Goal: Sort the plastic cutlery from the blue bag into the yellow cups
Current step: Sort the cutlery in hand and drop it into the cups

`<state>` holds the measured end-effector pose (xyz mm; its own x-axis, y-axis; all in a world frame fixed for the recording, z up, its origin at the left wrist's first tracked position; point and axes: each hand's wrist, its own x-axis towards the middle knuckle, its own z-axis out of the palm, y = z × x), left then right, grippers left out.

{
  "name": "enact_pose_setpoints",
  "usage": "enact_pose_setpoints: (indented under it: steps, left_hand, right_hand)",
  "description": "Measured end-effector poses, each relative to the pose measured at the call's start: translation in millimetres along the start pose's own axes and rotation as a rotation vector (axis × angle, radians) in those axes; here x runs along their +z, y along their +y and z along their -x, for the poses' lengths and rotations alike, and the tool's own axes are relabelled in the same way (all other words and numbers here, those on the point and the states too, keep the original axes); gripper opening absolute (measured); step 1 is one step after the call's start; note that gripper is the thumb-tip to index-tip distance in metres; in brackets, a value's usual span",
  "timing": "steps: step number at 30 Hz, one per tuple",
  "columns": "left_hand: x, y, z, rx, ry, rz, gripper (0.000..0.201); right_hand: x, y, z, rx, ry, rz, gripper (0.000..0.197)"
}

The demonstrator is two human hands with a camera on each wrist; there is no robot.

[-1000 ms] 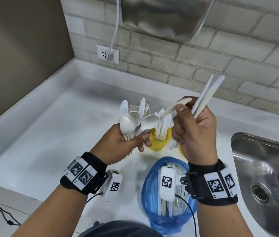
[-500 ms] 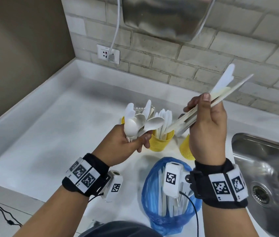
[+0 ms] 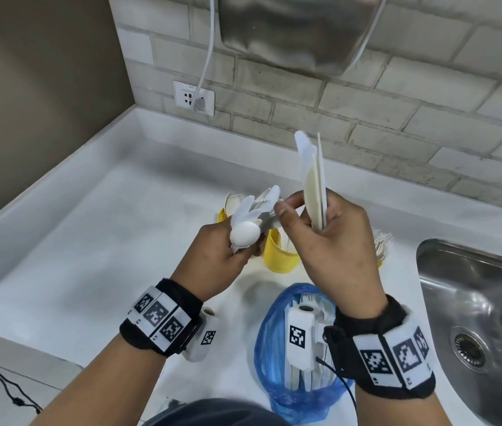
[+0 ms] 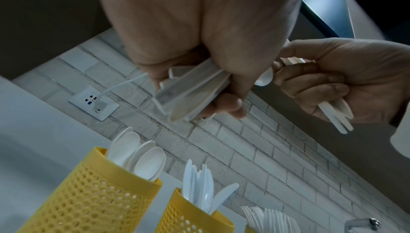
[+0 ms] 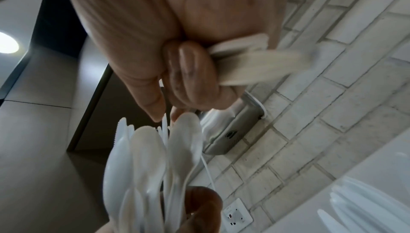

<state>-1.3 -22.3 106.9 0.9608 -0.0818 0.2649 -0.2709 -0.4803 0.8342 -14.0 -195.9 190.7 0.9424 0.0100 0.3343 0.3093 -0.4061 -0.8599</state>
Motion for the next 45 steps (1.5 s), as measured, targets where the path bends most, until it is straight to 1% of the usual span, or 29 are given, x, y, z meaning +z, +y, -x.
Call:
enact_pose_setpoints:
  steps: [3, 6, 8, 12, 14, 17, 22, 27, 30, 32, 35, 39, 42, 45]
  left_hand:
    - [-0.2, -1.0, -0.6, 0.055, 0.008, -0.082, 0.019]
    - [0.2, -1.1, -1.5, 0.082, 0.024, -0.136, 0.011]
    - [0.4, -1.4, -2.7, 0.090, 0.026, -0.156, 0.013]
    - [1.2, -1.7, -2.9, 0.077, 0.030, -0.165, 0.014]
    - [0.7, -1.3, -2.0, 0.066, 0.040, -0.153, 0.017]
    - [-0.3, -2.1, -2.5, 0.056, 0.022, -0.145, 0.019]
    - [-0.3, -1.0, -1.9, 0.057, 0.015, -0.111, 0.022]
    - [-1.4, 2.4, -3.6, 0.069, -0.001, -0.046, 0.032]
    - [-2.3, 0.4, -4.2, 0.085, -0.011, -0.038, 0.038]
    - [-2.4, 0.4, -3.5, 0.096, -0.016, -0.053, 0.041]
    - [-2.2, 0.2, -2.8, 0.099, -0.021, -0.048, 0.044]
    - [-1.4, -1.0, -3.0, 0.107, -0.086, -0.043, 0.029]
    - [-1.7, 2.2, -2.3, 0.094, -0.119, -0.001, 0.026]
    - [-1.8, 11.2, -0.5, 0.104, -0.125, 0.052, 0.031]
  right_hand:
    - [2.5, 1.4, -1.6, 0.024, 0.011, 0.002, 0.009]
    - [5.1, 1.2, -2.0, 0.035, 0.041, 0.003, 0.008]
    - [7.4, 1.4, -1.6, 0.047, 0.067, 0.007, 0.008]
    - [10.4, 3.2, -3.0, 0.086, 0.104, -0.014, 0.007]
    - [10.8, 3.6, -3.5, 0.080, 0.097, -0.008, 0.008]
    - [11.0, 2.5, -3.0, 0.072, 0.081, -0.017, 0.007]
    - [14.3, 2.3, -2.1, 0.040, 0.103, -0.017, 0.005]
    - [13.6, -0.7, -1.7, 0.026, 0.178, -0.091, 0.009]
    - [10.1, -3.8, -3.3, -0.007, 0.256, -0.135, 0.016]
    - [7.1, -4.2, -5.0, -0.025, 0.291, -0.154, 0.016]
    - [4.7, -2.7, -7.0, -0.013, 0.248, -0.155, 0.012]
    - [4.7, -0.7, -7.1, -0.029, 0.155, -0.132, 0.014]
    - [5.4, 1.2, -7.3, -0.031, 0.168, -0.167, 0.013]
    - [7.2, 0.4, -7.8, -0.029, 0.153, -0.172, 0.012]
